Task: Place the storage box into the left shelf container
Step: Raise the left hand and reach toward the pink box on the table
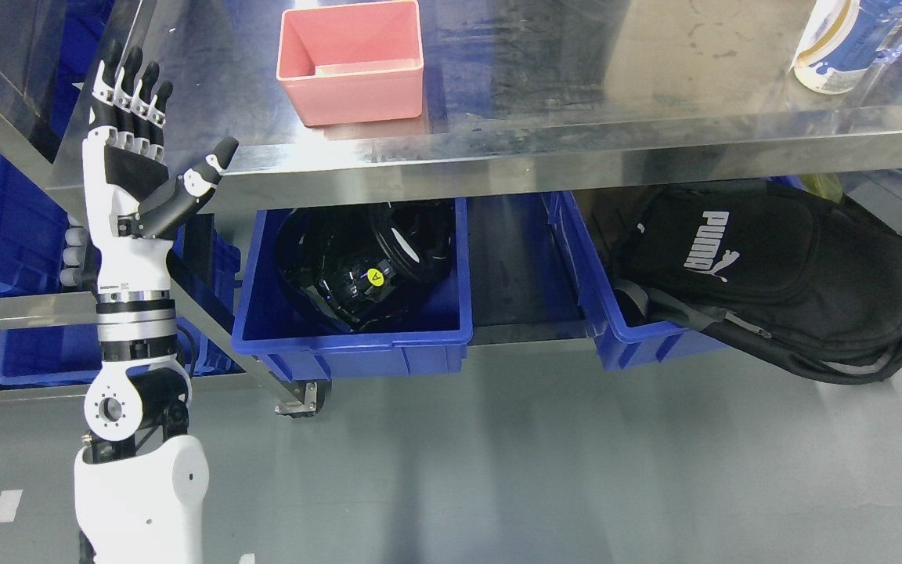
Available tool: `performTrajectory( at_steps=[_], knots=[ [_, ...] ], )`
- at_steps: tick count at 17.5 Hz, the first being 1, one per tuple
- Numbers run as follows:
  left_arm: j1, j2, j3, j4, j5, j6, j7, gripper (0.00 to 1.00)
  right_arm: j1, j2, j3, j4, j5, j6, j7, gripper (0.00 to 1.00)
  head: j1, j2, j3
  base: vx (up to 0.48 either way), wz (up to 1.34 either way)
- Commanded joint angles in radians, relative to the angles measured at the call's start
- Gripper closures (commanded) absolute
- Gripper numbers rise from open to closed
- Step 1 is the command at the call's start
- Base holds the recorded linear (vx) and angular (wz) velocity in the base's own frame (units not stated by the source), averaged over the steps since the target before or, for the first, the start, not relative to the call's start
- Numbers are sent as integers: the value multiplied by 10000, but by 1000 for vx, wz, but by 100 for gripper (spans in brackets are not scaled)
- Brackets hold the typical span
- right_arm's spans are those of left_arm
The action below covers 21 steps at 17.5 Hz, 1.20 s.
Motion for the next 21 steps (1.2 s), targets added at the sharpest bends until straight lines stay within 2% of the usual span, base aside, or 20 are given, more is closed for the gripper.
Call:
performTrajectory(
  at_steps=[1,4,6,9,10,11,13,15,17,19,21],
  knots=[
    [24,175,-77,-3,-2,22,-4,0,-62,-175,-30,-175,-15,-7,-4,0,0,0,0,0,0],
    [-418,175,259,-3,-2,83,-309,0,-62,-175,-30,-175,-15,-7,-4,0,0,-1,0,0,0],
    [-1154,1085,749,12,-18,510,-1883,0,-62,-175,-30,-175,-15,-7,-4,0,0,-1,0,0,0],
    [-2884,3245,1318,256,-18,1675,-5149,0,-62,-175,-30,-175,-15,-7,-3,0,0,-1,0,0,0],
    [-3422,3875,1274,501,-18,1846,-5781,0,-62,-175,-30,-175,-15,-7,-4,0,0,-1,0,0,0],
    [-4172,5081,969,1019,-18,1908,-6425,0,-62,-175,-30,-175,-15,-7,-4,0,0,-1,0,0,0],
    [-4851,7124,-665,1636,-3,1833,-6707,0,-62,-175,-30,-175,-15,-7,-4,0,0,-1,0,0,0],
    [-5144,8478,-2446,1699,-2,1817,-7135,0,-62,-175,-30,-175,-15,-7,-4,0,0,-1,0,0,0],
    [-5939,8866,-3797,1715,-18,1817,-7489,0,-62,-175,-30,-175,-15,-7,-4,0,0,-1,0,0,0],
    [-6478,8791,-4720,1897,-322,1817,-7536,0,-62,-175,-30,-175,-15,-7,12,0,0,-1,0,0,0],
    [-6878,8089,-5183,2388,-1332,1817,-7917,0,-62,-175,-30,-175,-15,-7,12,0,0,-1,0,0,0]
  ],
)
